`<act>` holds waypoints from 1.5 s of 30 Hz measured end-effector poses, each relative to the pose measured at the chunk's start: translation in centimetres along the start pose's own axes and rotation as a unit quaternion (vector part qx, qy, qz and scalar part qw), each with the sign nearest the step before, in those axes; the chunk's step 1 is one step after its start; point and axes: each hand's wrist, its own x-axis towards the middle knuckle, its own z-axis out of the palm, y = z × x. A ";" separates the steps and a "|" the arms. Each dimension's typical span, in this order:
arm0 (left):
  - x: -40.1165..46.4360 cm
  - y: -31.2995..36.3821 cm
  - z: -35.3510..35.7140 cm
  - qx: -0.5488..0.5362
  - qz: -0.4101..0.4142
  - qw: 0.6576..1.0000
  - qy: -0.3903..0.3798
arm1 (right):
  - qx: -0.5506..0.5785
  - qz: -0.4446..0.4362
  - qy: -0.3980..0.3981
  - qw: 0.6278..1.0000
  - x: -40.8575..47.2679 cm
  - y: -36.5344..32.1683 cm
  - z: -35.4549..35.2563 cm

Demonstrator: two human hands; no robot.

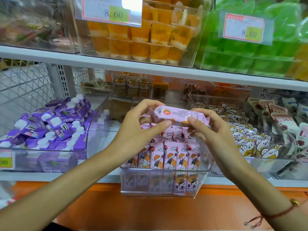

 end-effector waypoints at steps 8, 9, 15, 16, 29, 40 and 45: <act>3.9 -1.2 -2.6 0.168 0.038 0.979 0.107 | -0.362 -0.113 -0.039 0.924 3.3 1.1 -0.3; 4.4 -1.6 -2.9 0.201 0.033 0.974 0.102 | -0.409 -0.114 -0.068 0.903 4.4 1.4 0.0; 7.0 -3.7 -3.8 0.382 0.028 0.915 0.124 | -0.578 0.002 -0.204 0.790 11.8 3.5 2.4; 7.6 -4.0 -4.0 0.396 0.022 0.910 0.120 | -0.590 0.019 -0.215 0.778 12.9 3.9 2.5; 13.9 -5.7 -1.8 0.424 0.008 0.906 0.014 | -0.634 0.061 -0.332 0.695 14.8 4.1 1.3; 17.2 -5.8 2.4 0.522 -0.008 0.848 -0.087 | -0.683 -0.022 -0.290 0.670 12.1 3.1 1.1; 17.3 -6.6 2.7 0.509 -0.044 0.854 -0.100 | -0.663 -0.093 -0.199 0.715 6.5 2.7 -0.2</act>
